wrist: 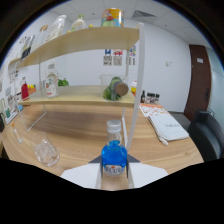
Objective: Make me a cup of Mount Fuji.
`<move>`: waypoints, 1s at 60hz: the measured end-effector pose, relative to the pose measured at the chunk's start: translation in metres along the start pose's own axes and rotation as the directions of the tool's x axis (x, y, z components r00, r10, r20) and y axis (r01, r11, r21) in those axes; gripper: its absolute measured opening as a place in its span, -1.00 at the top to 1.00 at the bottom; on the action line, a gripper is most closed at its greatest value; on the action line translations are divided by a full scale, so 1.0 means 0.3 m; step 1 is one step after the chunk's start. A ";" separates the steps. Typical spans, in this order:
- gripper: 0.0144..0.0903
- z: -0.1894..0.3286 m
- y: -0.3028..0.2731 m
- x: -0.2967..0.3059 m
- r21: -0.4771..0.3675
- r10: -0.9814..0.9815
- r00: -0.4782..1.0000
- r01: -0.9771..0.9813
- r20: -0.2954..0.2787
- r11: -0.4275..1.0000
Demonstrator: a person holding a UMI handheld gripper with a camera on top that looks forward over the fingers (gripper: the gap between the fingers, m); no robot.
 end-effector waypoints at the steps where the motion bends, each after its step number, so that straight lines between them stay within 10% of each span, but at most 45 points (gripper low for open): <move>1: 0.46 0.009 0.020 0.014 -0.012 0.006 1.000 -0.006 -0.002 1.000; 48: 0.37 0.126 0.217 0.126 -0.209 0.065 0.998 -0.065 -0.005 0.976; 57: -0.06 0.074 0.204 0.140 -0.212 0.064 0.997 -0.073 -0.046 0.975; 60: -0.52 0.039 0.189 0.145 -0.208 0.070 0.995 -0.083 -0.067 0.975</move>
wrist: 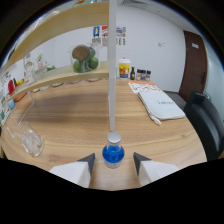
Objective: Make me a cup of Mount Fuji.
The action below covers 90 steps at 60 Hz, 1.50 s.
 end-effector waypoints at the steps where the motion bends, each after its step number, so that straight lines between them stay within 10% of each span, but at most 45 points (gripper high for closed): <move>1: -0.69 -0.013 -0.005 0.000 0.003 0.003 1.000 -0.003 -0.006 1.000; 2: -0.91 -0.028 -0.012 -0.001 0.006 0.006 1.000 -0.006 -0.014 1.000; 15: -0.87 -0.256 -0.101 -0.129 0.080 0.066 0.996 -0.061 -0.059 0.995; 47: -0.88 -0.454 -0.364 -0.850 0.055 0.016 0.999 -0.019 0.048 0.998; 68: -0.88 -0.729 -0.964 -1.051 0.308 0.010 0.991 -0.051 0.133 0.950; 90: -0.62 -0.564 -1.246 -1.123 0.478 -0.037 0.996 -0.008 0.085 0.878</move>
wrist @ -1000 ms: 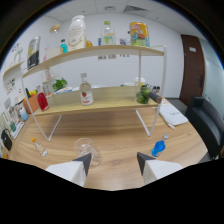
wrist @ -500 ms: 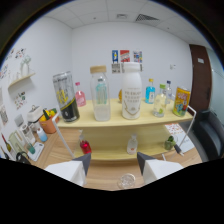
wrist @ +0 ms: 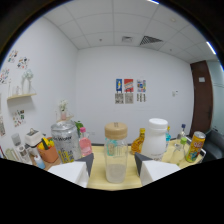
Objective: Make me a cup of Mount Fuji.
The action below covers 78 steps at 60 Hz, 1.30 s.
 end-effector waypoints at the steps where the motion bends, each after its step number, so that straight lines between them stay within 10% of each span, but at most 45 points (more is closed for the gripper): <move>1: -0.58 0.011 0.001 0.003 0.003 -0.003 1.000 0.003 -0.005 1.000; 15: 0.25 0.096 0.024 0.015 0.009 -0.003 0.999 0.003 -0.032 1.000; 46: 0.32 -0.147 -0.048 -0.046 0.111 -0.008 0.996 -0.002 0.092 0.994; 78: 0.32 -0.193 0.878 -0.058 -0.171 0.247 0.965 -0.230 0.091 0.958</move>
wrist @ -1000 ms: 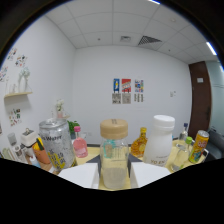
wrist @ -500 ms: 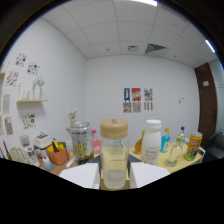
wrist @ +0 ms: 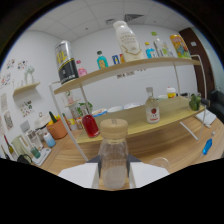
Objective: Make me a cup of Mount Fuji.
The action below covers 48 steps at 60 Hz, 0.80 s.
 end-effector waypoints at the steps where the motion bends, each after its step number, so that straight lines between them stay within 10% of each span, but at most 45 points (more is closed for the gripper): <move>1: 0.32 0.005 0.012 -0.002 -0.004 0.035 0.999 -0.035 0.011 0.999; 24: 0.32 0.075 0.121 0.045 -0.059 0.797 0.587 -0.798 0.142 0.599; 48: 0.33 0.084 0.059 0.063 -0.181 0.967 -0.002 -0.983 0.254 0.045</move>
